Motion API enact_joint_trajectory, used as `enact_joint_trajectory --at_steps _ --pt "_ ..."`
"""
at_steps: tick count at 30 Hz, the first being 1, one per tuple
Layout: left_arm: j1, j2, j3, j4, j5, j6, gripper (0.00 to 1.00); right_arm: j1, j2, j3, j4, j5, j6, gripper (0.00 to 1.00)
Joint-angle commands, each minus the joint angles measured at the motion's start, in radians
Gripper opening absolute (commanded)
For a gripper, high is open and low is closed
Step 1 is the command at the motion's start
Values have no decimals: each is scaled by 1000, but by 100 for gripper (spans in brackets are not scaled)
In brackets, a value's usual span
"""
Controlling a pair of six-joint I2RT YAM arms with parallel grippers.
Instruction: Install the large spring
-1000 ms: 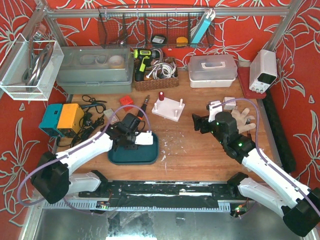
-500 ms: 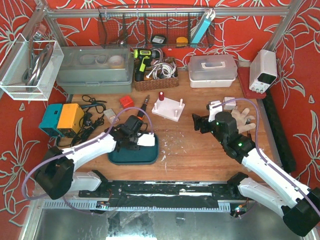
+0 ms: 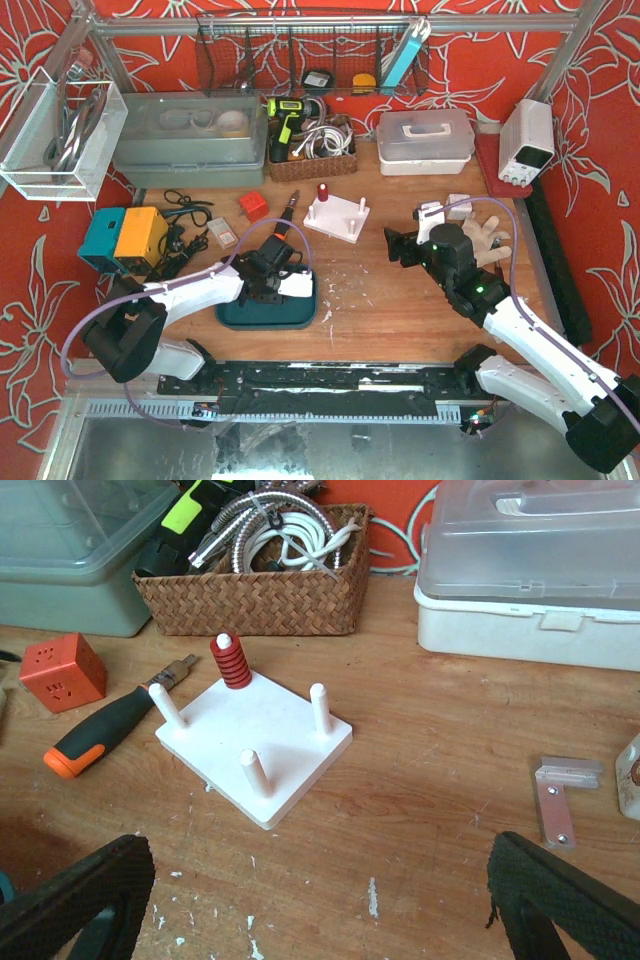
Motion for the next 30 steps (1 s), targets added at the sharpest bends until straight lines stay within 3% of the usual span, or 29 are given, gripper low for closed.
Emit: enact_joint_trajectory --at_steps 1,9,15,21,30 --pt "-5 20 -6 -25 5 -15 49 -1 -7 -13 20 17 5 92" --pt "-11 16 19 -105 105 -64 41 0 -11 -15 19 17 5 92" --pt "-10 8 -15 -49 -25 -31 50 -1 -12 -14 20 14 5 92" --pt "-2 24 -12 -35 -33 -40 50 -1 -12 -14 18 17 4 92" --pt "-1 19 3 -65 8 -52 34 0 -32 -13 12 28 1 93"
